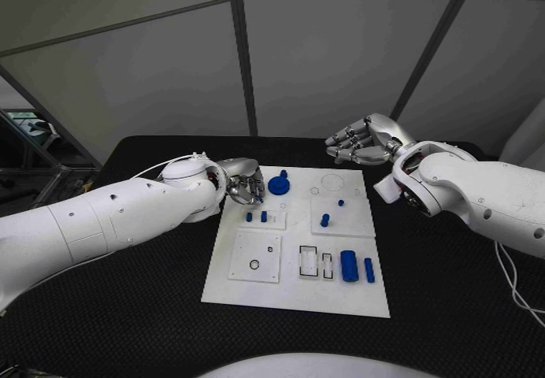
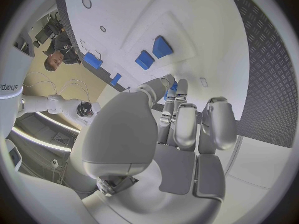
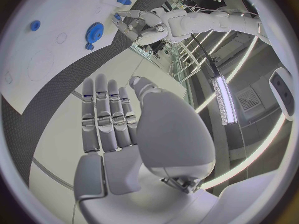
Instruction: Assemble the parts on the task board
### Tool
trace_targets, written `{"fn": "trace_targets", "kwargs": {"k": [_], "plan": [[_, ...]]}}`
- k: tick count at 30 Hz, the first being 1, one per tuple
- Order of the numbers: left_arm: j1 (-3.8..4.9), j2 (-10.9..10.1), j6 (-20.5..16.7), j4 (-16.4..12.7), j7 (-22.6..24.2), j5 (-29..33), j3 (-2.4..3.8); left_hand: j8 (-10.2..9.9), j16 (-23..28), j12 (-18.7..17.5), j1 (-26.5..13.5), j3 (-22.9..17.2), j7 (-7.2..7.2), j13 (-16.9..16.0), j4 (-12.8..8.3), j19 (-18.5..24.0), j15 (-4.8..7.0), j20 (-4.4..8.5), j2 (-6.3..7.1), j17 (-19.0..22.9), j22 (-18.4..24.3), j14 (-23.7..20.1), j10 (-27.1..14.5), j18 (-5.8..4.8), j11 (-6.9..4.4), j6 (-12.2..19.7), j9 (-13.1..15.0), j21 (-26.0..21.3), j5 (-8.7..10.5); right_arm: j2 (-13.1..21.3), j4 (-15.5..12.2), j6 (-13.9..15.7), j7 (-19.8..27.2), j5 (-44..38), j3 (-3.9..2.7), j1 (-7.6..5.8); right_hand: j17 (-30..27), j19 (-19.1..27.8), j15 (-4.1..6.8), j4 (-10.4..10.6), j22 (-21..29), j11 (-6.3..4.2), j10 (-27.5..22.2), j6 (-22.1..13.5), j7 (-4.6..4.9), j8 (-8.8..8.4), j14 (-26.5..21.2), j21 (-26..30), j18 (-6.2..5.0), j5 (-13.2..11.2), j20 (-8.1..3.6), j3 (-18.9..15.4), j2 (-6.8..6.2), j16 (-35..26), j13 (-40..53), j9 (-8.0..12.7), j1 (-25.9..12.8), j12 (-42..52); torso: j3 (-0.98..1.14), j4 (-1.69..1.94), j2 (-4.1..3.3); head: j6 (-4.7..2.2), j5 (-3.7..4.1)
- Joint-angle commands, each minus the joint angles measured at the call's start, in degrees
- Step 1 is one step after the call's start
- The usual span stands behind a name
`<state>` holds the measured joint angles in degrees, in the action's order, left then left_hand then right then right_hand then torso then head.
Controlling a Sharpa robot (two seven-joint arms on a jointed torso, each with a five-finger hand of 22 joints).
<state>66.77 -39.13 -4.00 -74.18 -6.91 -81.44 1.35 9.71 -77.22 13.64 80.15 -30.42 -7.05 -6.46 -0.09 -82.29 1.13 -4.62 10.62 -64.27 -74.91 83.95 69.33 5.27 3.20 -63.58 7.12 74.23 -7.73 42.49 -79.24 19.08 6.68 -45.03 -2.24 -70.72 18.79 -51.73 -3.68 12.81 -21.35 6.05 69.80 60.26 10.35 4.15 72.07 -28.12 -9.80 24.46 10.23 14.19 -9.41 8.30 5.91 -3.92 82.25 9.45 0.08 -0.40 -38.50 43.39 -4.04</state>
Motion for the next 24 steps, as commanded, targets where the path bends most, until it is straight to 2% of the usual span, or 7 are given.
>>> {"fn": "trace_targets", "kwargs": {"k": [1,13,24], "plan": [[-0.12,0.38,0.90,-0.29,0.67,0.28,-0.10,-0.39,-0.37,-0.20,-0.58,0.45,-0.07,-0.05,-0.04,-0.12,0.12,0.02,-0.08,0.09,-1.09,0.84,0.45,-1.06,-0.09,-0.33,-0.01,-0.22,0.20,-0.04,-0.04,-0.30,0.30,0.14,-0.03,-0.11,-0.02,-0.30,0.10,0.11,0.09,0.19,-0.01,-0.34,0.03,-0.16,0.38,0.19,-0.62,0.18,0.01,0.26,0.16,-0.32,-0.08,-0.02,-0.43,-0.24,0.00,0.01,0.03,-0.01,0.04],[-0.12,0.31,0.52,-0.48,1.20,0.28,-0.10,-0.45,-0.40,-0.15,-0.48,0.67,0.06,-0.28,-0.30,-0.14,0.24,0.09,-0.10,0.12,-1.13,0.84,0.98,-1.06,-0.27,-0.55,0.00,-0.24,0.20,-0.09,0.04,-0.32,0.32,0.14,-0.03,-0.11,-0.02,-0.30,0.10,0.11,0.09,0.19,-0.01,-0.34,0.03,-0.16,0.38,0.19,-0.62,0.18,0.01,0.26,0.16,-0.32,-0.08,-0.02,-0.43,-0.24,-0.01,0.02,0.01,-0.02,0.02],[-0.12,0.29,0.34,-0.47,1.23,0.28,-0.10,-0.85,-0.43,-0.14,-1.22,1.72,0.18,-0.68,-0.34,-0.10,0.32,0.19,0.53,0.22,-1.03,0.81,0.90,-1.03,-0.30,-0.19,-0.08,-0.47,0.26,-0.16,0.12,-0.40,0.24,0.14,-0.02,-0.11,-0.02,-0.30,0.10,0.11,0.09,0.19,-0.01,-0.34,0.03,-0.16,0.38,0.19,-0.62,0.18,0.01,0.26,0.16,-0.32,-0.08,-0.02,-0.43,-0.24,-0.02,0.05,0.01,0.06,0.02]]}}
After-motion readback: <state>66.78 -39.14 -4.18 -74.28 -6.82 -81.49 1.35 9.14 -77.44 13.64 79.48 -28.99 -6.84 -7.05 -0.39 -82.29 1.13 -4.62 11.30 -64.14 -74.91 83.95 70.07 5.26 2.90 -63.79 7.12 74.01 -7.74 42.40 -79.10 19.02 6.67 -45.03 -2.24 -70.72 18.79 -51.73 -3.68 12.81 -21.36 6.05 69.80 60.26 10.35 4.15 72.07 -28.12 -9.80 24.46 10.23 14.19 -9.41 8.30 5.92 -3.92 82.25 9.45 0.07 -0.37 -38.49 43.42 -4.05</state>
